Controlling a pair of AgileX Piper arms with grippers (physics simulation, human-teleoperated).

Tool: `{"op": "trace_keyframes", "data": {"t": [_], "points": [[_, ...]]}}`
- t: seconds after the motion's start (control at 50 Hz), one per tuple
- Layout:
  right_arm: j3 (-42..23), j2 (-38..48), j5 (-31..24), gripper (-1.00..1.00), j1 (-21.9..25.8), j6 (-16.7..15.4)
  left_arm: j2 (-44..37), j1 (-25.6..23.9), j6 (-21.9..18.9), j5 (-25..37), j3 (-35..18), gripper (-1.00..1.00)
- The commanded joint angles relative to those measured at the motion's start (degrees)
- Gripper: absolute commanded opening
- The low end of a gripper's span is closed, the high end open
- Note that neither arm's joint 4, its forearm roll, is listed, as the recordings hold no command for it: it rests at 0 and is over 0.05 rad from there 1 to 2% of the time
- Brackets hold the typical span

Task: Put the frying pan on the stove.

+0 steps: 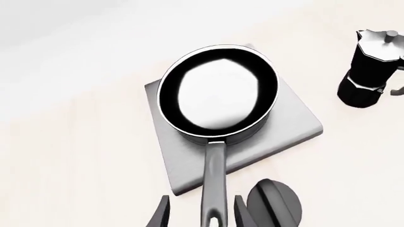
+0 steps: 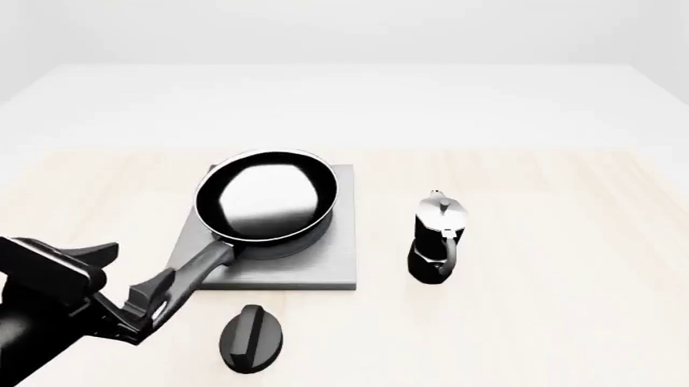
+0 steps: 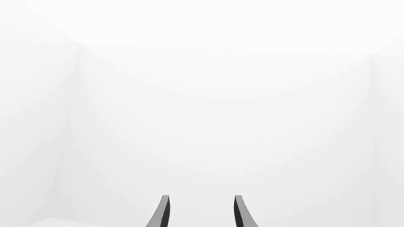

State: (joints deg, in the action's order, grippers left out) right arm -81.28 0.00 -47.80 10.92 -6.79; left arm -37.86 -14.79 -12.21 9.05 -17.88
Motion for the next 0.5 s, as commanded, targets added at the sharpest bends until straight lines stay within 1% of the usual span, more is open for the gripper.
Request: {"op": "trace_keyframes", "data": {"t": [0.02, 0.06, 0.08, 0.14, 0.32, 0.34, 0.44, 0.5], "points": [[-0.8, 0.0, -0.6, 1.00, 0.1, 0.0, 7.8, -0.8, -2.5, 8.3, -5.3, 1.00], [-0.9, 0.0, -0.6, 1.00, 0.0, 0.1, 9.5, -0.8, -3.2, 9.8, -7.0, 1.00], [-0.9, 0.0, -0.6, 1.00, 0.0, 0.1, 9.5, -0.8, -3.2, 9.8, -7.0, 1.00], [-0.7, 0.0, -0.4, 1.00, 0.1, 0.0, 11.1, -0.9, -3.7, 11.6, -10.3, 1.00], [-1.0, 0.0, -0.7, 1.00, 0.0, 0.0, 13.3, -0.3, -5.0, 13.2, -14.6, 1.00], [-1.0, 0.0, -0.7, 1.00, 0.0, 0.0, 14.3, -1.0, -5.3, 13.8, -15.2, 1.00], [-0.8, 0.0, -0.6, 1.00, 0.1, 0.0, 16.2, -0.3, -5.3, 14.3, -16.9, 1.00], [-0.9, 0.0, -0.7, 1.00, 0.1, 0.0, 17.5, -0.5, -4.4, 15.0, -18.1, 1.00]]}}
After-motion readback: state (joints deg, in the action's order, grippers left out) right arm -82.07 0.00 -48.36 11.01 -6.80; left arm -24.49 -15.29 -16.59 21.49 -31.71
